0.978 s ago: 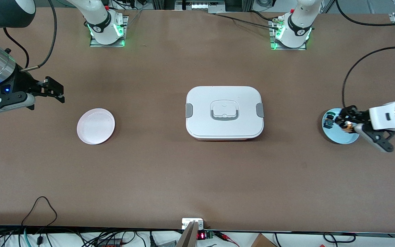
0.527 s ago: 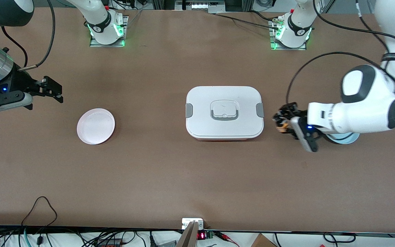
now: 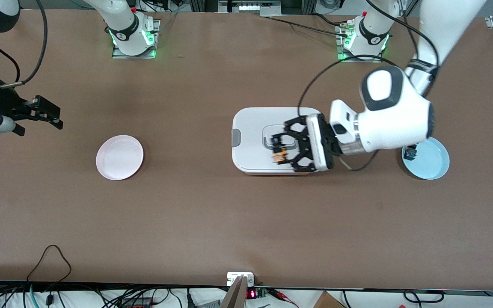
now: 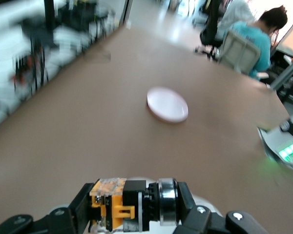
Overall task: Transfer orange switch to right arm and place
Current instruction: 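Carry the orange switch over the white box with the left gripper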
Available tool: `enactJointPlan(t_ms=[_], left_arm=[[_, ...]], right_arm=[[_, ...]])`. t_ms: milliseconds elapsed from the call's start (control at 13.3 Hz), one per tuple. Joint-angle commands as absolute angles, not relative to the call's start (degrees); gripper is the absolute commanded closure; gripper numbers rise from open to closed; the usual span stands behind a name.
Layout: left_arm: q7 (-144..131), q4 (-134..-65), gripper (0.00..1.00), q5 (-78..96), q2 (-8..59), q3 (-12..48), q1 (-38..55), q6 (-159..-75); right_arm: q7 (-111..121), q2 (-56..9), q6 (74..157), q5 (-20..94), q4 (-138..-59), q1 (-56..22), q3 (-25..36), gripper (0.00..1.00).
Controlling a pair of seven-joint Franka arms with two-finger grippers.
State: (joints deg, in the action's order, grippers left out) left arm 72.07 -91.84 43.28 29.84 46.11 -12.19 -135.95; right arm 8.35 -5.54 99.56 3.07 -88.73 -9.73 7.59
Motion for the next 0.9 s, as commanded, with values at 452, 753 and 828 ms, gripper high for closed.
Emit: enactJointPlan(t_ms=[452, 753, 828], left_arm=[[123.8, -91.3, 0.76, 87.9, 32.9, 46.0, -3.8, -145.7], [123.8, -91.2, 0.76, 88.1, 33.4, 46.0, -3.4, -145.7], [123.8, -91.2, 0.76, 88.0, 33.4, 46.0, -3.4, -145.7]], right_arm=[[20.9, -5.5, 87.0, 16.6, -88.6, -9.1, 7.4, 0.00], [22.9, -11.5, 80.7, 40.8, -92.1, -4.7, 7.7, 0.00], [23.0, -12.8, 80.2, 46.0, -93.2, -4.7, 7.7, 0.00]])
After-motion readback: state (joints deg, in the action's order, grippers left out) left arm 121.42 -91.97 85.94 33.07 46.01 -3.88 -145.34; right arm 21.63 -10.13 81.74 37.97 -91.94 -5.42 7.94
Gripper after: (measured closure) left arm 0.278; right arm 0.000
